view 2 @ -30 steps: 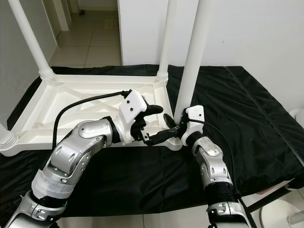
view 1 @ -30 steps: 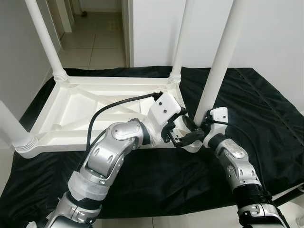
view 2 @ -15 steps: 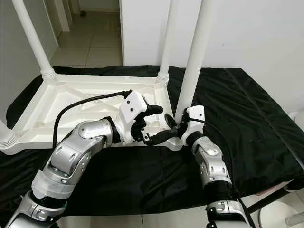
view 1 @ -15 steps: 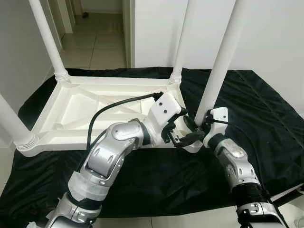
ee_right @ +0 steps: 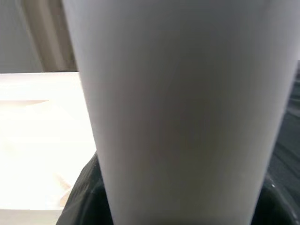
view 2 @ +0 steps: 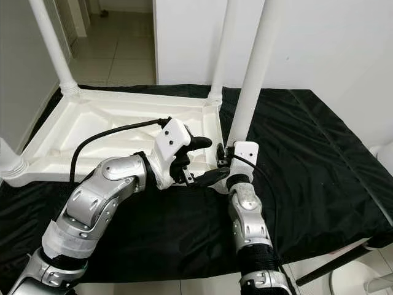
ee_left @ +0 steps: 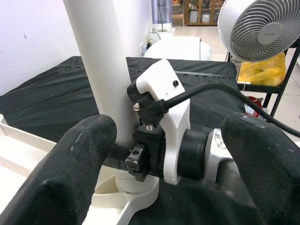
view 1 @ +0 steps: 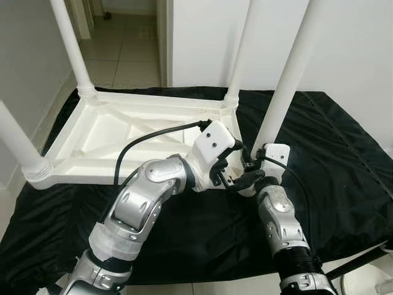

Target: Building children table

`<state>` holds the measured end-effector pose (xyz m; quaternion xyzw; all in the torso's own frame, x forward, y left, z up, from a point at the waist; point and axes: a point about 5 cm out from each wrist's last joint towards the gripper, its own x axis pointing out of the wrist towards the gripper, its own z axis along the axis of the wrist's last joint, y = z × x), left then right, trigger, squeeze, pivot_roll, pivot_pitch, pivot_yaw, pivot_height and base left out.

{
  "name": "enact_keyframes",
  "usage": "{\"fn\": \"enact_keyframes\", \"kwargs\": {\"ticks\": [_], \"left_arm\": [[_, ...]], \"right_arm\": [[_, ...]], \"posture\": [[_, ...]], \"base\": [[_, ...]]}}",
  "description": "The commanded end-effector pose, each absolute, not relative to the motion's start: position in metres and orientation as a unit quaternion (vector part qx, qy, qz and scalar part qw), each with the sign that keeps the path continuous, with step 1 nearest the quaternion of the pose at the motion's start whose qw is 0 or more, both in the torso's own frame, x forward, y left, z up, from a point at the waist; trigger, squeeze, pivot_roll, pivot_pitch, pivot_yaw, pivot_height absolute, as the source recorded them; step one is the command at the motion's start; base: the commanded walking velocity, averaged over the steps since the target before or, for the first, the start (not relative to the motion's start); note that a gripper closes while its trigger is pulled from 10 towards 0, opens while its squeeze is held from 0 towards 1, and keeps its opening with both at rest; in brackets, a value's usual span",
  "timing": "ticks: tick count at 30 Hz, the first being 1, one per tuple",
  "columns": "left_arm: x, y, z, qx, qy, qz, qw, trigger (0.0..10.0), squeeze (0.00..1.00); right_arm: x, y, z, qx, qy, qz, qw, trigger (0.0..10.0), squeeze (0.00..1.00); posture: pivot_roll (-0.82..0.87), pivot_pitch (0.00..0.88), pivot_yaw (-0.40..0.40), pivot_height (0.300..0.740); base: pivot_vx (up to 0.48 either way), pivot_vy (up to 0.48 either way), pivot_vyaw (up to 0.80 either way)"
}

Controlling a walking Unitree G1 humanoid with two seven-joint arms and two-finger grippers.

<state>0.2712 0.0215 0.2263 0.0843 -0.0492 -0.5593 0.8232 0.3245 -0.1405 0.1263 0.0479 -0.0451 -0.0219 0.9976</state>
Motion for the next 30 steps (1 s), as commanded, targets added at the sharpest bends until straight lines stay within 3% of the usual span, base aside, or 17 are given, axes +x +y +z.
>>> {"fn": "enact_keyframes", "kwargs": {"ticks": [1, 6, 15, 25, 30], "left_arm": [[0.272, 0.021, 0.229, 0.086, -0.061, -0.538, 0.836, 10.0, 0.00], [0.271, 0.020, 0.229, 0.086, -0.062, -0.539, 0.836, 10.0, 0.00], [0.272, 0.020, 0.229, 0.086, -0.063, -0.537, 0.837, 10.0, 0.00], [0.272, 0.020, 0.229, 0.086, -0.066, -0.533, 0.839, 10.0, 0.00], [0.273, 0.021, 0.230, 0.086, -0.067, -0.531, 0.840, 10.0, 0.00]], "right_arm": [[0.315, -0.151, 0.098, 0.096, 0.016, -0.114, 0.989, 10.0, 0.00], [0.315, -0.137, 0.100, 0.130, 0.016, -0.130, 0.983, 10.0, 0.00], [0.315, -0.142, 0.103, 0.105, 0.005, -0.143, 0.984, 10.0, 0.00], [0.309, -0.137, 0.122, 0.038, -0.093, 0.018, 0.995, 10.0, 0.00], [0.304, -0.143, 0.133, 0.013, -0.135, 0.041, 0.990, 10.0, 0.00]], "posture": [[-0.05, 0.000, -0.014, 0.740], [-0.05, 0.000, -0.016, 0.740], [-0.05, 0.000, -0.023, 0.740], [-0.05, 0.000, -0.027, 0.740], [-0.05, 0.000, -0.023, 0.740]], "base": [[0.000, 0.000, 0.00], [0.000, 0.000, 0.00], [0.000, 0.000, 0.00], [0.000, 0.000, 0.00], [0.000, 0.000, 0.00]]}}
